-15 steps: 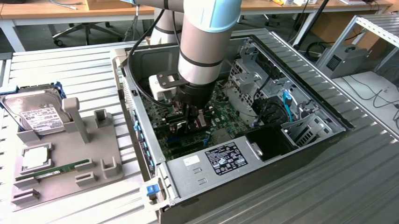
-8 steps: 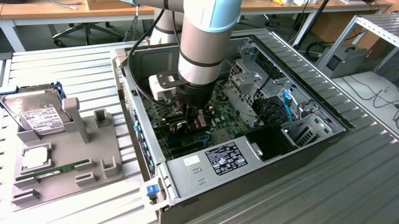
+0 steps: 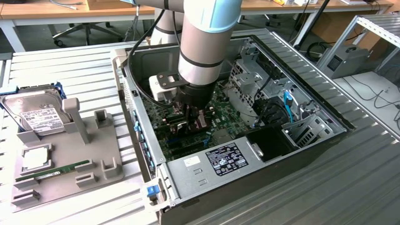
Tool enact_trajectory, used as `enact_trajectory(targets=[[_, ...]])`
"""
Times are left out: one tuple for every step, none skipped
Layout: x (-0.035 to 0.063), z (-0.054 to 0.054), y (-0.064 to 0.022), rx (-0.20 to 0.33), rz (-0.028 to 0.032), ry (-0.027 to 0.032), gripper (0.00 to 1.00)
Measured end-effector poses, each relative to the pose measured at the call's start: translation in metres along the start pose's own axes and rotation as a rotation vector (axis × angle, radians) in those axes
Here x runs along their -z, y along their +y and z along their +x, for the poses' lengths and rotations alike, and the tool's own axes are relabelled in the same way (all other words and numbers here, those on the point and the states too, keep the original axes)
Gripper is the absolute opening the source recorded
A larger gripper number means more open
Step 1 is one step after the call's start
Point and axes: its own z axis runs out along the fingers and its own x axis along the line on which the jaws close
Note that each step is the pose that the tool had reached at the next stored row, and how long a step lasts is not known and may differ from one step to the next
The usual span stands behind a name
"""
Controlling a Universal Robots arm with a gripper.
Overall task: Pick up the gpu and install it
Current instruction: 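Insert the gpu into the slot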
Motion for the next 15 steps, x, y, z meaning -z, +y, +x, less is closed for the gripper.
enact_trajectory(targets=[[0.0, 0.0, 0.0, 0.0, -0.0001, 0.0, 0.27], [0.0, 0.0, 0.0, 0.0, 0.0, 0.0, 0.27], [0.0, 0.0, 0.0, 0.0, -0.0001, 0.0001, 0.27], [0.0, 0.0, 0.0, 0.0, -0.0001, 0.0001, 0.27], [-0.0001, 0.0, 0.0, 0.0, -0.0001, 0.0, 0.27], [-0.0001, 0.0, 0.0, 0.0, -0.0001, 0.0, 0.27], [-0.0002, 0.0, 0.0, 0.0, 0.0, 0.0, 0.27], [-0.0002, 0.0, 0.0, 0.0, 0.0, 0.0, 0.27], [-0.0002, 0.0, 0.0, 0.0, 0.0, 0.0, 0.27], [-0.0002, 0.0, 0.0, 0.0, 0.0, 0.0, 0.27], [-0.0002, 0.0, 0.0, 0.0, 0.0, 0.0, 0.27], [-0.0002, 0.0, 0.0, 0.0, -0.0001, 0.0001, 0.27], [-0.0002, 0.0, 0.0, 0.0, 0.0, 0.0, 0.27], [-0.0002, 0.0, 0.0, 0.0, 0.0, 0.0, 0.27], [-0.0002, 0.0, 0.0, 0.0, 0.0, 0.0, 0.27]])
